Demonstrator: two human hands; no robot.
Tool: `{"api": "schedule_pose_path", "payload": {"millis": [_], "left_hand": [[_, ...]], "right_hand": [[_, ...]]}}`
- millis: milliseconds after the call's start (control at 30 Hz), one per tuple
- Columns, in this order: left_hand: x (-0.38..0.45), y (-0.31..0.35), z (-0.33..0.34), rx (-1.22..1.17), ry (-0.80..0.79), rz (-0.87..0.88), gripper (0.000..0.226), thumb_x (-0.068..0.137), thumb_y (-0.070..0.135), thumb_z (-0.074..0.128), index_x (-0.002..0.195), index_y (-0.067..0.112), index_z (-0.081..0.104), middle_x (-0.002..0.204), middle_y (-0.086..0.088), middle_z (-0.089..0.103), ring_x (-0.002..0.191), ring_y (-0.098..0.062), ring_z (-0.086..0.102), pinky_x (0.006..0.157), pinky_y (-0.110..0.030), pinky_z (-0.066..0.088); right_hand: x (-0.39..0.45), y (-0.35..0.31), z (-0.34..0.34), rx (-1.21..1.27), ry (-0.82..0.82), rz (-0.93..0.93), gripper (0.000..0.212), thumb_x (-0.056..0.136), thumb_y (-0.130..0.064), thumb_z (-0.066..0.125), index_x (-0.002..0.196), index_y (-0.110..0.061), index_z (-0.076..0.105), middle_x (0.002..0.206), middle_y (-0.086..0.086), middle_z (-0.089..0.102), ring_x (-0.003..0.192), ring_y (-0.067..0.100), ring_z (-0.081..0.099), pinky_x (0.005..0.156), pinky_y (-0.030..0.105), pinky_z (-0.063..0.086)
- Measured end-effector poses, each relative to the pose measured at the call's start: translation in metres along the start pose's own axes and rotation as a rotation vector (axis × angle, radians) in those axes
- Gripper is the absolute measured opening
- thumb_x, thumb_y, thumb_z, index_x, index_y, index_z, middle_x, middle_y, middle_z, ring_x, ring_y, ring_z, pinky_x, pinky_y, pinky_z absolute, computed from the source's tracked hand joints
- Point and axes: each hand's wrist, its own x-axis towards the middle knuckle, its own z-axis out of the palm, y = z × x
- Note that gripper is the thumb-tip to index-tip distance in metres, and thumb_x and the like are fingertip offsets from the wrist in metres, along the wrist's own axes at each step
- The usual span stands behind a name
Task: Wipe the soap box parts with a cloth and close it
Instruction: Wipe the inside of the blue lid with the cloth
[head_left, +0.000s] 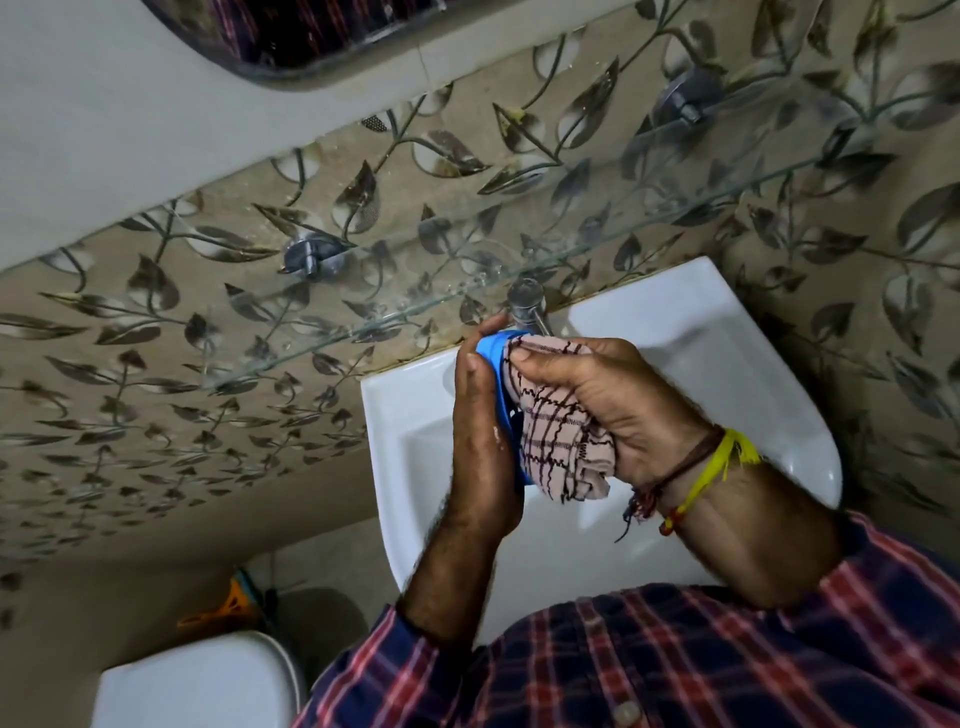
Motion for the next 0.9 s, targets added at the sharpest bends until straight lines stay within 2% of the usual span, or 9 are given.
{"api": "schedule_pose_path", "payload": {"millis": [133,233,300,433,567,733,833,900], "left_hand": [[-0.004,0.000,-0.001,-0.013,-0.071,-0.023,0.039,0.109,0.042,0.029,0.133,0.020,0.050,0.118,-0.010,0.067,0.111,-0.024,0.065,0.094,-0.039,0.055],[-0.006,0.001,-0.001,0.008,-0.058,-0.019,0.039,0.107,0.045,0.029,0.130,0.024,0.053,0.119,-0.013,0.065,0.112,-0.028,0.062,0.100,-0.049,0.050],[-0.008,0.001,0.001,0.007,-0.039,-0.013,0.039,0.106,0.047,0.030,0.129,0.026,0.053,0.119,-0.014,0.064,0.112,-0.029,0.061,0.099,-0.048,0.049],[-0.007,0.003,0.005,-0.001,-0.028,0.009,0.038,0.105,0.046,0.033,0.130,0.024,0.052,0.118,-0.013,0.061,0.112,-0.027,0.060,0.100,-0.046,0.049],[-0.005,0.005,0.003,-0.038,-0.065,0.001,0.037,0.106,0.047,0.030,0.127,0.028,0.054,0.117,-0.011,0.064,0.111,-0.029,0.060,0.099,-0.051,0.047],[-0.004,0.005,0.005,-0.109,-0.037,-0.091,0.039,0.107,0.044,0.029,0.129,0.022,0.051,0.112,-0.005,0.069,0.106,-0.020,0.066,0.093,-0.036,0.056],[-0.001,0.010,0.001,-0.192,-0.031,-0.182,0.042,0.106,0.051,0.031,0.130,0.025,0.053,0.108,-0.004,0.071,0.101,-0.020,0.068,0.086,-0.034,0.059],[-0.001,0.010,0.000,-0.222,-0.040,-0.216,0.039,0.106,0.051,0.032,0.127,0.027,0.055,0.104,-0.003,0.071,0.096,-0.019,0.069,0.079,-0.033,0.060]], "right_hand": [[-0.001,-0.007,-0.006,-0.045,-0.129,-0.009,0.021,0.091,0.002,0.062,0.110,0.008,0.069,0.087,0.018,0.074,0.076,0.024,0.073,0.069,0.029,0.063],[-0.001,-0.007,-0.010,-0.148,-0.191,-0.023,0.027,0.089,0.006,0.062,0.116,0.009,0.066,0.099,0.022,0.071,0.086,0.026,0.071,0.079,0.031,0.060],[0.000,-0.006,-0.011,-0.163,-0.200,-0.034,0.027,0.089,0.006,0.062,0.116,0.009,0.066,0.101,0.022,0.071,0.085,0.025,0.071,0.081,0.031,0.060],[0.002,-0.005,-0.010,-0.009,-0.225,0.018,0.029,0.094,0.001,0.057,0.121,0.009,0.063,0.111,0.026,0.067,0.097,0.030,0.068,0.090,0.036,0.057],[0.003,-0.010,-0.013,-0.173,-0.290,-0.038,0.024,0.092,0.005,0.058,0.114,0.006,0.067,0.098,0.017,0.073,0.085,0.022,0.073,0.079,0.027,0.061],[0.008,-0.005,-0.015,-0.081,-0.249,-0.041,0.023,0.093,0.005,0.057,0.114,0.008,0.066,0.093,0.015,0.073,0.079,0.018,0.073,0.075,0.027,0.062],[0.007,-0.004,-0.018,-0.327,-0.276,-0.142,0.021,0.089,0.009,0.062,0.110,0.009,0.067,0.091,0.012,0.074,0.081,0.015,0.073,0.078,0.025,0.061],[0.009,-0.005,-0.021,-0.403,-0.247,-0.170,0.019,0.088,0.010,0.064,0.106,0.010,0.068,0.090,0.013,0.074,0.079,0.013,0.072,0.076,0.022,0.060]]}}
